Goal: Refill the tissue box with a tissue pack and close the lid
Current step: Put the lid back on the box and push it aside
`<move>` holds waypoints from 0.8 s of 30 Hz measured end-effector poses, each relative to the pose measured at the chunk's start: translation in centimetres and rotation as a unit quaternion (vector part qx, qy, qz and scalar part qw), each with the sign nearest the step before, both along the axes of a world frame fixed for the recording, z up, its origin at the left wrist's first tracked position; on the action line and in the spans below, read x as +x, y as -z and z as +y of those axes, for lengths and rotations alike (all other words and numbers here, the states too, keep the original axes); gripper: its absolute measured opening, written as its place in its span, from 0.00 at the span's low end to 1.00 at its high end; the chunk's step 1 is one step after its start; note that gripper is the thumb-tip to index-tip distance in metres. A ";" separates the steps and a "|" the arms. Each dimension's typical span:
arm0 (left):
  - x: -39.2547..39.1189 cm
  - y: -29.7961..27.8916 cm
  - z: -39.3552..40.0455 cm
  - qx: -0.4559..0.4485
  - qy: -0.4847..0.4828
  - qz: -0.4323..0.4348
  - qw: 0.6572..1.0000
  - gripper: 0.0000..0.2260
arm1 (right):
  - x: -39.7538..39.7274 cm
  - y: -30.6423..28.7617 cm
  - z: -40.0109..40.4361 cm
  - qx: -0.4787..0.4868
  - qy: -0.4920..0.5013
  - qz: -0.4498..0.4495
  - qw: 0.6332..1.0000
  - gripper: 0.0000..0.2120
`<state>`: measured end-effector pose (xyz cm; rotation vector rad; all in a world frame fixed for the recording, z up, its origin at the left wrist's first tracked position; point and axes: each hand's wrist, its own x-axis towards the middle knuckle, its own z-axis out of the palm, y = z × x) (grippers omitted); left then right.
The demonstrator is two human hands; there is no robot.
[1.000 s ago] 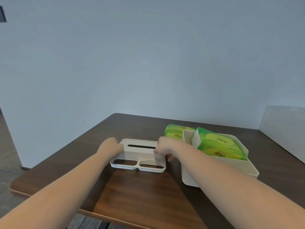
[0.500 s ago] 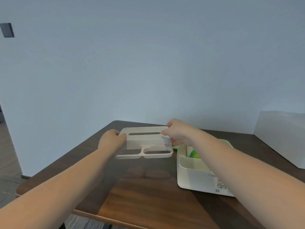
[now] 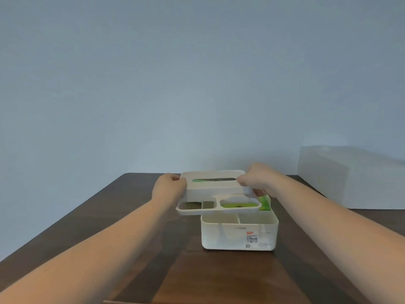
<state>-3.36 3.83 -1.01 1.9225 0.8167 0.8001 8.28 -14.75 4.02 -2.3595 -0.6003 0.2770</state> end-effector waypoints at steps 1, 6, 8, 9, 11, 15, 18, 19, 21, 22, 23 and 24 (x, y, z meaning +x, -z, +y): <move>0.5 0.1 -0.4 -0.004 0.006 0.000 1.000 0.08 | 0.2 0.2 -0.7 -0.009 0.003 0.003 1.000 0.02; 2.3 0.7 -2.3 -0.002 0.023 0.023 0.999 0.09 | 1.6 1.4 -2.9 -0.027 0.029 0.013 0.999 0.09; 2.9 1.1 -2.9 0.001 0.021 0.038 0.999 0.09 | 1.9 2.0 -3.1 -0.035 0.032 0.018 0.999 0.06; 3.1 1.3 -3.1 0.004 0.017 0.044 0.999 0.10 | 2.0 2.3 -3.3 -0.040 0.034 0.017 0.998 0.05; 3.5 1.7 -3.2 0.017 0.004 0.057 0.998 0.11 | 2.1 2.7 -3.4 -0.050 0.034 0.011 0.998 0.07; 3.8 2.3 -3.1 0.052 -0.011 0.088 0.995 0.11 | 2.6 3.2 -3.2 -0.061 0.035 -0.002 0.998 0.09; 4.1 2.6 -3.0 0.049 -0.011 0.093 0.994 0.12 | 2.9 3.5 -2.8 -0.073 0.033 -0.003 0.997 0.09; 4.2 2.7 -3.1 0.043 -0.010 0.092 0.995 0.12 | 3.1 3.6 -2.7 -0.076 0.033 -0.005 0.997 0.09; 4.3 2.8 -3.2 0.031 -0.008 0.089 0.996 0.11 | 3.3 3.8 -2.6 -0.087 0.034 -0.014 0.996 0.08; 4.3 2.8 -3.2 0.026 -0.006 0.086 0.996 0.10 | 3.5 3.9 -2.6 -0.093 0.035 -0.018 0.995 0.06; 4.3 2.8 -3.3 0.023 -0.004 0.082 0.996 0.10 | 3.6 4.0 -2.5 -0.098 0.036 -0.022 0.994 0.06; 4.4 2.8 -3.4 0.020 -0.002 0.079 0.997 0.08 | 3.7 4.1 -2.5 -0.104 0.036 -0.027 0.994 0.06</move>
